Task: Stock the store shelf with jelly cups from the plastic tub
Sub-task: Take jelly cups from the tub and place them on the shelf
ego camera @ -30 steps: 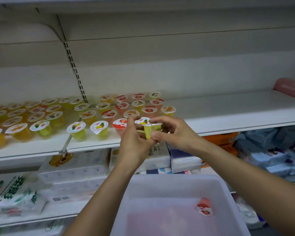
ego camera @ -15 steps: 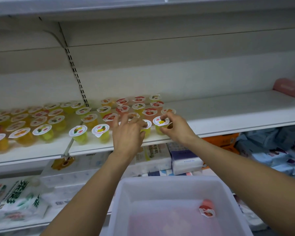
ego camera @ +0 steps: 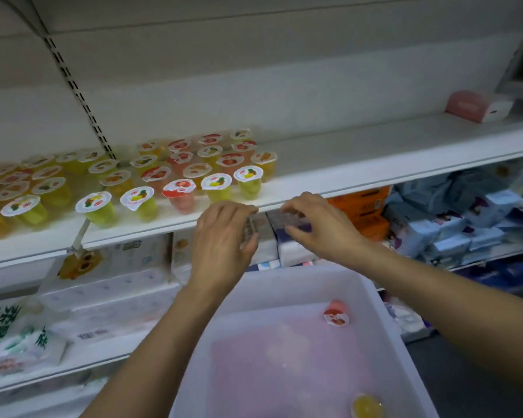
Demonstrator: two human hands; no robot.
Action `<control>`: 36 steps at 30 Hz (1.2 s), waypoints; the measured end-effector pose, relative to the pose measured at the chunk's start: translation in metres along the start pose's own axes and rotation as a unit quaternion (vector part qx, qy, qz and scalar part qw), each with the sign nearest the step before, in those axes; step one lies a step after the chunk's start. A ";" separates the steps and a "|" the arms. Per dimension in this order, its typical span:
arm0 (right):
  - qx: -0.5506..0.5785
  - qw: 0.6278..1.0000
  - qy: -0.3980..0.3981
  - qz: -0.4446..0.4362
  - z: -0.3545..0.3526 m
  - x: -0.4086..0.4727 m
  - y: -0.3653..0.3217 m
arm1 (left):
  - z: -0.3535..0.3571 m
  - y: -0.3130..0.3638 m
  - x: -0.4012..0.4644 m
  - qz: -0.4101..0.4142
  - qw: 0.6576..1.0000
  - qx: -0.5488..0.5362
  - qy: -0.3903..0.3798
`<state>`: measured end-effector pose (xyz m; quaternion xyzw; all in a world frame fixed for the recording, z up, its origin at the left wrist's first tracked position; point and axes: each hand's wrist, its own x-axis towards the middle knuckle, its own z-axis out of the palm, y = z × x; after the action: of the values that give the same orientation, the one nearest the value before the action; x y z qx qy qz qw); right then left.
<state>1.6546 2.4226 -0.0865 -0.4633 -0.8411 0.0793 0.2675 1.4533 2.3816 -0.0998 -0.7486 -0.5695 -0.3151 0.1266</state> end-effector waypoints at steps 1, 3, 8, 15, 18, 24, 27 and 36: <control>-0.012 1.000 -0.022 -0.008 0.006 -0.015 0.007 | 0.009 0.010 -0.010 0.007 1.000 -0.019 -0.013; -0.029 0.997 -0.077 0.002 0.018 -0.043 0.019 | 0.027 0.029 -0.031 0.003 0.997 -0.063 -0.042; -0.059 0.961 -0.264 0.050 0.037 -0.109 0.044 | 0.064 0.066 -0.091 -0.058 0.981 -0.114 -0.148; -0.118 0.866 -0.484 0.041 0.063 -0.194 0.062 | 0.098 0.086 -0.146 -0.098 0.943 -0.140 -0.285; -0.125 0.831 -0.542 0.029 0.073 -0.216 0.063 | 0.110 0.089 -0.162 -0.120 0.925 -0.156 -0.325; -0.176 0.834 -0.522 -0.022 0.099 -0.236 0.064 | 0.143 0.091 -0.161 -0.164 0.893 -0.184 -0.377; -0.178 0.850 -0.496 -0.004 0.102 -0.229 0.064 | 0.161 0.094 -0.148 -0.173 0.886 -0.194 -0.383; -0.075 0.935 -0.330 0.105 0.092 -0.212 0.061 | 0.214 0.115 -0.106 -0.056 0.910 -0.099 -0.398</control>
<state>1.7422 2.2933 -0.2677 -0.5156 -0.8319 0.1924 -0.0708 1.6144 2.3805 -0.3101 -0.7872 -0.5796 -0.0527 -0.2037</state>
